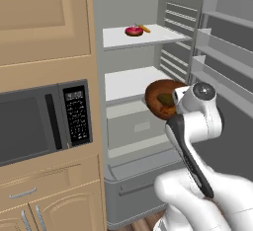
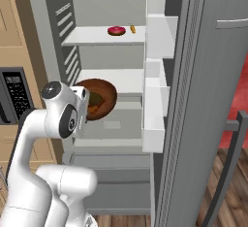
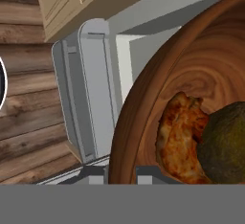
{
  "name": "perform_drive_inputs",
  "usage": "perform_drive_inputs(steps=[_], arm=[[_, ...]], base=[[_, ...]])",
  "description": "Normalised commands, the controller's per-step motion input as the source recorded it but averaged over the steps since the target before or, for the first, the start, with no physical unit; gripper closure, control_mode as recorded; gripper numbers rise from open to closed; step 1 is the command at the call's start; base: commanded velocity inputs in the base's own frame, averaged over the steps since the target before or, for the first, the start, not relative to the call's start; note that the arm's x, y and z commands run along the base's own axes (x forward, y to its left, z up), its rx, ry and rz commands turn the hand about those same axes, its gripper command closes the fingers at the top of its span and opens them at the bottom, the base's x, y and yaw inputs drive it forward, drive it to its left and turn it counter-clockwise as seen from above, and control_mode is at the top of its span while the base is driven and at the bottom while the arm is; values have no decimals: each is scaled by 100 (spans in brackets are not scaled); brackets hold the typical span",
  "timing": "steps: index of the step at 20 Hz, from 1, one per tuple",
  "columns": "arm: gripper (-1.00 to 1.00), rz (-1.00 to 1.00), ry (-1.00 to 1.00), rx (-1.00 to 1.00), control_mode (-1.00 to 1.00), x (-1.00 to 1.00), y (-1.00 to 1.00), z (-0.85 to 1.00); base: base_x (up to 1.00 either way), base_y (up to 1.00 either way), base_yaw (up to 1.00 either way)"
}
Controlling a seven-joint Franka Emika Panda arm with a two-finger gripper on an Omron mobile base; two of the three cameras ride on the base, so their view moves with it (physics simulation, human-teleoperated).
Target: Pick the chicken drumstick and avocado from their plates and place them in the bowl. Then put the bowl in the fridge.
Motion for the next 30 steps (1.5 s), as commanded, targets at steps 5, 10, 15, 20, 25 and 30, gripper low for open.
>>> perform_drive_inputs(steps=[5,10,15,20,25,30], arm=[[100,14,0,-6,-100,54,6,18],[100,7,-1,0,-100,65,2,16],[100,0,0,0,-100,68,2,2],[100,0,0,0,-100,66,4,2],[100,4,9,-1,-100,64,0,-4],[100,7,5,-1,-100,63,0,-9]], base=[[0,0,0],[0,0,0],[0,0,0],[0,0,0],[0,0,0],[0,0,0]])
